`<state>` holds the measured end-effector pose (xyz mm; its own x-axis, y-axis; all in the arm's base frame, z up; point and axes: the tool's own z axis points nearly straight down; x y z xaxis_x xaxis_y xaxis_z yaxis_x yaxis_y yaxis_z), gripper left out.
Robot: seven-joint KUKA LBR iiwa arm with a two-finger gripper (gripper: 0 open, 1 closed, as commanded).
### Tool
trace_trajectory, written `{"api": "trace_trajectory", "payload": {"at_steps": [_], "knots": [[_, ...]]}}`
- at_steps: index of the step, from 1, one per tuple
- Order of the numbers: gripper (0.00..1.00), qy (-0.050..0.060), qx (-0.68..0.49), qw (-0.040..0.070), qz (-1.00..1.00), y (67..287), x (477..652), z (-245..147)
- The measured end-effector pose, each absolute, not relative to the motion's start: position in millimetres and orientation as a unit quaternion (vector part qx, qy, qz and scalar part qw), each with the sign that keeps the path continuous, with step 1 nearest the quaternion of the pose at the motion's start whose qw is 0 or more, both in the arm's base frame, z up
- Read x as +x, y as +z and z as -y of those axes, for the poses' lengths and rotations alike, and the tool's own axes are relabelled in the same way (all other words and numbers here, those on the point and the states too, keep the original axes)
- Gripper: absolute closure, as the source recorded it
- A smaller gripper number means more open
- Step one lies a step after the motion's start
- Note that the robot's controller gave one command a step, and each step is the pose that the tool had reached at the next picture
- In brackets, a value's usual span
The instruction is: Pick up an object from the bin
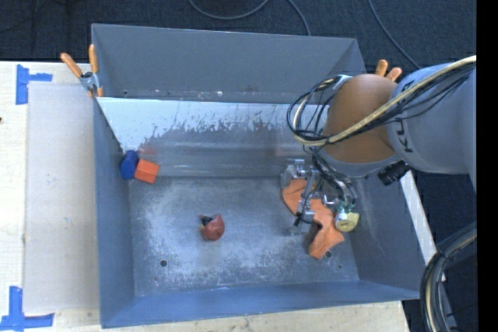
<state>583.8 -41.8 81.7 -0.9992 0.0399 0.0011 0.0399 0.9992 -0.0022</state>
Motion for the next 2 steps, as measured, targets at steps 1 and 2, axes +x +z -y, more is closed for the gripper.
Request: {"api": "trace_trajectory", "payload": {"at_steps": [1, 2], "knots": [[0.0, -0.003, -0.047, 0.003, 0.999, 84.1, 583.4, 77.1], [0.0, 0.0, -0.063, -0.002, 0.998, 76.0, 595.3, 122.7]]}}
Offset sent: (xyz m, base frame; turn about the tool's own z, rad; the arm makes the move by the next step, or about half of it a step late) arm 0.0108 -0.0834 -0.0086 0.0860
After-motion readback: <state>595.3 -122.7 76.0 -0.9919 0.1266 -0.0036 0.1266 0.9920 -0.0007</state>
